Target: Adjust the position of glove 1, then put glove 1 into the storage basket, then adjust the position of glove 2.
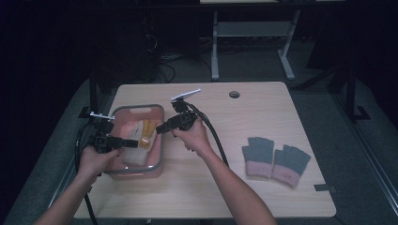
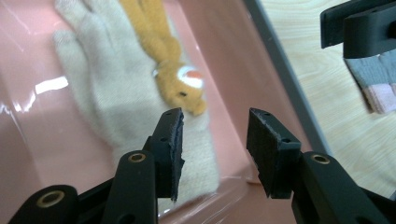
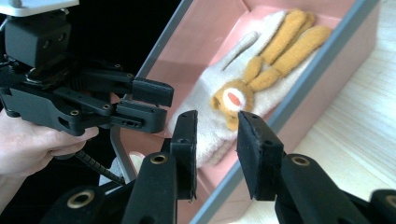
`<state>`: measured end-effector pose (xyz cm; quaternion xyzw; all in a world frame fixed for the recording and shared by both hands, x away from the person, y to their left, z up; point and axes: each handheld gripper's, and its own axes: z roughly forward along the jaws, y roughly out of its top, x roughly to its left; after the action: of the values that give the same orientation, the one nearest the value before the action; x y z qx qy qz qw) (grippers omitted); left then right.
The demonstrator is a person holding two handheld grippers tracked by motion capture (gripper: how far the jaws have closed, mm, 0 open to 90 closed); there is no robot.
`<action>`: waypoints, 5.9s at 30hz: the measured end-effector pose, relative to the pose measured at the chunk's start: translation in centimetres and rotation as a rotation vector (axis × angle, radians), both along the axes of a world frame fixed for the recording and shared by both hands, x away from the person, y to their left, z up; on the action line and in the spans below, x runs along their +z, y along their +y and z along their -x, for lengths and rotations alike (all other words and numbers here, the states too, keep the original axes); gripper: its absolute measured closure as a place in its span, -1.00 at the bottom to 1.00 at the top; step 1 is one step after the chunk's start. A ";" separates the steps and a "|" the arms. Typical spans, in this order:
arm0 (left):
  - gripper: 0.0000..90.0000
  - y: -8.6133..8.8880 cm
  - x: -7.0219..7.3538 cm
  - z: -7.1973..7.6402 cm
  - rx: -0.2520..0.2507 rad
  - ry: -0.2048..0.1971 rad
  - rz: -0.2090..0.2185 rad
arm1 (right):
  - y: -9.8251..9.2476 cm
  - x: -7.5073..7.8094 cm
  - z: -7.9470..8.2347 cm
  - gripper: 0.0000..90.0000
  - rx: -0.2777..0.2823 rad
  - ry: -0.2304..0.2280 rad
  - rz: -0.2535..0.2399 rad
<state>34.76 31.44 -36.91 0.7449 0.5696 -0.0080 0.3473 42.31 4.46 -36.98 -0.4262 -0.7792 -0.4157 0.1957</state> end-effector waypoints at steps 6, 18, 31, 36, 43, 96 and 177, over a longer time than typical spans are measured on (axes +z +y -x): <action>0.23 -0.7 0.2 -0.1 -0.012 -0.008 0.008 | -1.4 0.1 0.1 0.48 -0.017 0.000 -0.018; 0.18 -3.0 1.4 0.0 -0.060 -0.033 0.027 | -4.4 0.7 0.6 0.44 -0.056 -0.009 -0.048; 0.08 -5.8 2.3 0.1 -0.112 -0.065 0.064 | -8.1 0.6 1.6 0.37 -0.102 -0.017 -0.068; 0.06 -7.3 2.5 0.1 -0.139 -0.074 0.074 | -9.6 0.6 1.9 0.36 -0.119 -0.017 -0.062; 0.03 -9.1 2.6 0.0 -0.174 -0.082 0.093 | -11.2 0.5 2.3 0.34 -0.135 -0.022 -0.060; -0.20 -24.4 -0.4 -0.1 -0.428 -0.084 0.163 | -27.5 -2.1 7.7 0.25 -0.344 -0.001 0.004; -0.34 -29.5 -3.8 0.3 -0.502 -0.048 0.160 | -33.9 -5.6 12.0 0.92 -0.490 -0.115 0.572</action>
<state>34.42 1.99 -40.70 0.8329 0.3564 -0.1213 0.4056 30.28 -29.49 -42.61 -0.6133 -0.7484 -0.2392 -0.0804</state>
